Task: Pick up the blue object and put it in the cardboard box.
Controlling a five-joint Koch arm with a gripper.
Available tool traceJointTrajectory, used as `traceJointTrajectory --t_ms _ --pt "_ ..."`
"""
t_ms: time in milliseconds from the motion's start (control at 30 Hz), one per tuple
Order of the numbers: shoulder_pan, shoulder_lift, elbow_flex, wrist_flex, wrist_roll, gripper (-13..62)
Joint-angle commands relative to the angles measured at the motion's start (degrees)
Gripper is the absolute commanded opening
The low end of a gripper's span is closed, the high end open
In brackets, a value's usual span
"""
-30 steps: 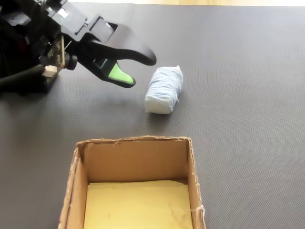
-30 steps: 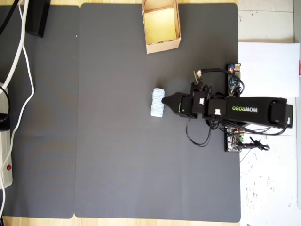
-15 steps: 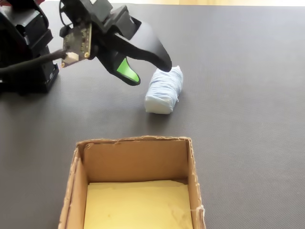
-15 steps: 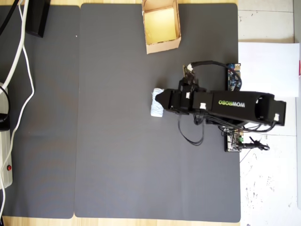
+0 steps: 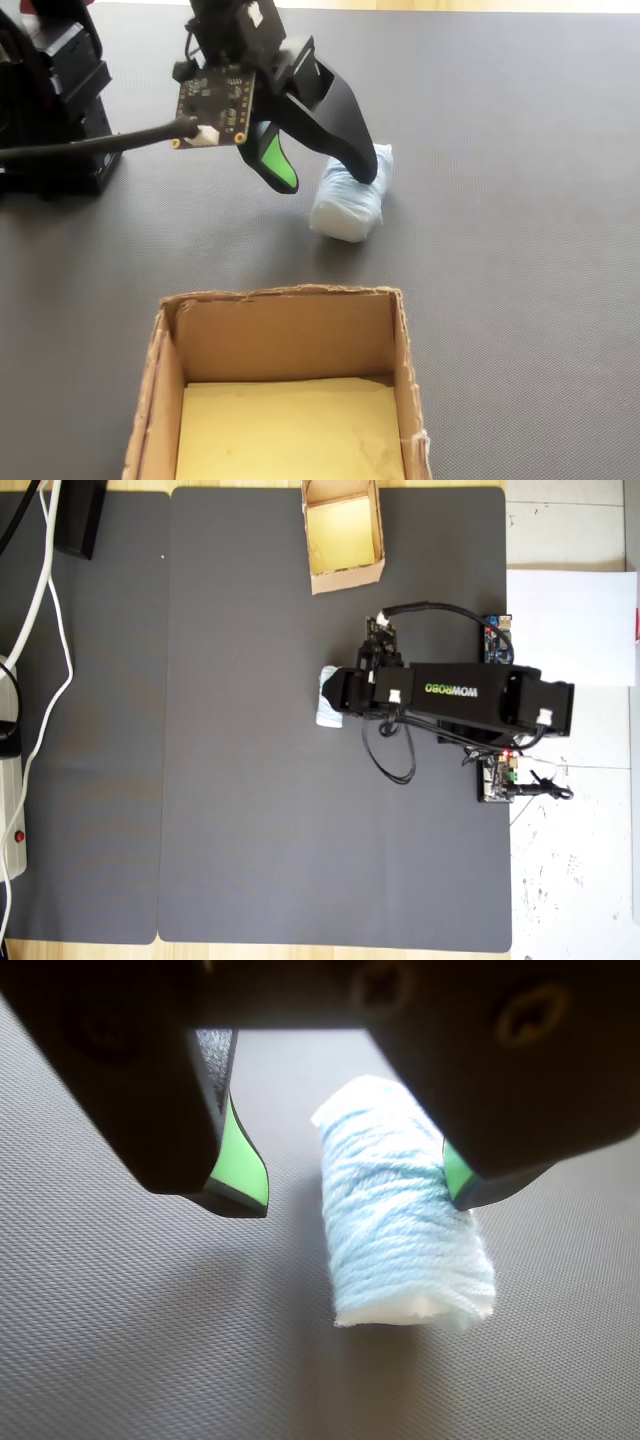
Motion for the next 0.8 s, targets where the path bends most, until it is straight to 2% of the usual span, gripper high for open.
traceJointTrajectory --t_ms 0,433,667,767 --pt "-0.4 -0.7 -4.1 0.1 3.5 32.9" --pt "-3.4 -10.5 -5.9 -4.0 3.5 32.0" --pt "-3.7 -12.1 -5.2 -9.8 3.2 20.3" --pt "-3.7 -11.0 -2.4 -15.0 3.0 10.9"
